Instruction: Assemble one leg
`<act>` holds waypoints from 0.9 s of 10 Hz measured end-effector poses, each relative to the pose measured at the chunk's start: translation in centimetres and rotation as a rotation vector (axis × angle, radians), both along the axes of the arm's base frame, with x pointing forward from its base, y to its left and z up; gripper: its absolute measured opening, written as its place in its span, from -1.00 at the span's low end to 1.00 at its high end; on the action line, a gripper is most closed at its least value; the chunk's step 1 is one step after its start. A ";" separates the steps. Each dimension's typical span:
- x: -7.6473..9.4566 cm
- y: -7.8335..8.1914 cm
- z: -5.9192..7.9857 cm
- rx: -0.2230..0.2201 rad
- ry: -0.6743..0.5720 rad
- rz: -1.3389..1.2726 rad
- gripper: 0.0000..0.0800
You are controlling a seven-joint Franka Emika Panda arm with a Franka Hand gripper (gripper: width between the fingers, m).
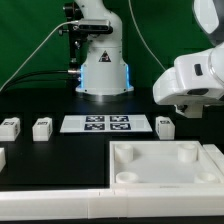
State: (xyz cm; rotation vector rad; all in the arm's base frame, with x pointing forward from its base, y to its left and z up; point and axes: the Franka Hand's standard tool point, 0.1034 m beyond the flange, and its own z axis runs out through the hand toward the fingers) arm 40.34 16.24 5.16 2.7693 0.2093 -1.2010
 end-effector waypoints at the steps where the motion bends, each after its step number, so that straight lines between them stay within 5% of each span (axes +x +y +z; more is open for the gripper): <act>1: -0.2 0.0 -0.1 0.001 0.001 0.000 -0.26; 2: 0.0 0.1 -0.2 0.004 -0.012 -0.001 -0.26; 5: 2.1 -0.5 0.4 0.089 -0.350 0.009 -0.26; 7: 2.6 -1.6 1.2 0.114 -0.454 0.004 -0.26; 9: 3.9 -2.8 2.8 0.110 -0.419 0.003 -0.26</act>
Offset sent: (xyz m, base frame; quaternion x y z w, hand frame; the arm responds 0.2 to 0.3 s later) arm 0.0000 0.0000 0.0000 0.0000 0.2955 0.0000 0.9553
